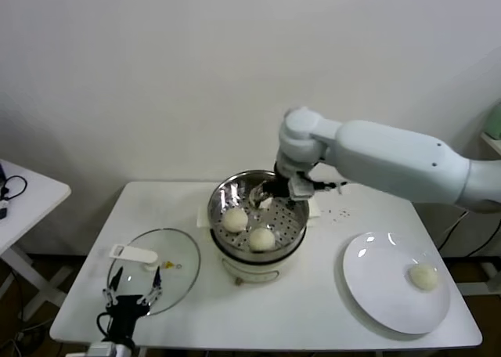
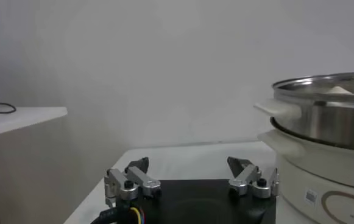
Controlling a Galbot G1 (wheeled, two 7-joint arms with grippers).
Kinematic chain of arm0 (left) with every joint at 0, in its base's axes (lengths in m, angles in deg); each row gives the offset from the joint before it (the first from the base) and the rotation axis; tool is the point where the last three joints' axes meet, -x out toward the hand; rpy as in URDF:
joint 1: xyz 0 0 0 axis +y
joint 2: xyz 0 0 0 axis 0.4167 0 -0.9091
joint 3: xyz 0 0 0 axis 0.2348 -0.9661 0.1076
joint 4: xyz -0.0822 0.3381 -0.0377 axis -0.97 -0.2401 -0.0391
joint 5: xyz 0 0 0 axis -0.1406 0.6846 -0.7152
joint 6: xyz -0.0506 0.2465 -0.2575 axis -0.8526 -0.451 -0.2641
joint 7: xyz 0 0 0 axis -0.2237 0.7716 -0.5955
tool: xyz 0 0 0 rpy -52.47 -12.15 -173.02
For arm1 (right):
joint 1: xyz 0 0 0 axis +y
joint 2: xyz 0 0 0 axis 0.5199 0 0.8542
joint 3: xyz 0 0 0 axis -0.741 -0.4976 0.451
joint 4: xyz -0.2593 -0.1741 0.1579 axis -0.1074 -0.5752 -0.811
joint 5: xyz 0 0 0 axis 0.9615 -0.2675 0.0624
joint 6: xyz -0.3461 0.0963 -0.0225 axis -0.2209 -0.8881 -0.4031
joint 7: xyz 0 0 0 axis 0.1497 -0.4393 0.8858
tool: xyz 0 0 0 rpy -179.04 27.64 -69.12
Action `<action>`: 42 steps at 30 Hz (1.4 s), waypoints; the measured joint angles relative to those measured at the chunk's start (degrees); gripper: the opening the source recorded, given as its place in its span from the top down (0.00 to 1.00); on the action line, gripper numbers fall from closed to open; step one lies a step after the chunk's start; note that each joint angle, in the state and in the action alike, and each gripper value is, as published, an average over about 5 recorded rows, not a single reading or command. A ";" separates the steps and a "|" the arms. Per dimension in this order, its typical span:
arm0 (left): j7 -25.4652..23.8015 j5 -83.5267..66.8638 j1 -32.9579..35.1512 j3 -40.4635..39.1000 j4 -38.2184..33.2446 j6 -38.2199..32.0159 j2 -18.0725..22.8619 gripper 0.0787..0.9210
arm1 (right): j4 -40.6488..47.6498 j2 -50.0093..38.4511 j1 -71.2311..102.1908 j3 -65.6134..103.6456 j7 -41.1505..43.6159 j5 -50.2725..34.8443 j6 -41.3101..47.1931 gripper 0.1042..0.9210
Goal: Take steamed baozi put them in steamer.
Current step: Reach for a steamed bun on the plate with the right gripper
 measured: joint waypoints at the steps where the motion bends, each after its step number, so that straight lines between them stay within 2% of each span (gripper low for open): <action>1: -0.09 -0.06 -0.04 0.03 -0.11 -0.11 -0.03 0.12 | 0.02 -1.37 -0.57 -0.41 0.09 -1.21 1.66 0.12; 9: -0.55 0.17 -0.46 -0.57 -0.76 -0.25 0.09 0.12 | 0.83 -14.13 -2.03 -3.58 1.39 -11.01 14.76 0.12; 16: -0.78 1.27 -0.56 -1.52 -1.29 -0.23 0.36 0.12 | 1.64 -25.01 2.17 -2.60 2.05 -14.07 21.28 0.12; 27: -0.88 2.07 -0.21 -2.38 -2.02 -0.25 0.49 0.12 | 3.99 -34.93 29.69 19.63 1.54 -9.23 25.89 0.12; 42: -0.66 2.27 0.59 -2.40 -2.29 -0.50 0.69 0.12 | 11.13 -33.98 48.12 35.34 0.77 0.60 26.40 0.12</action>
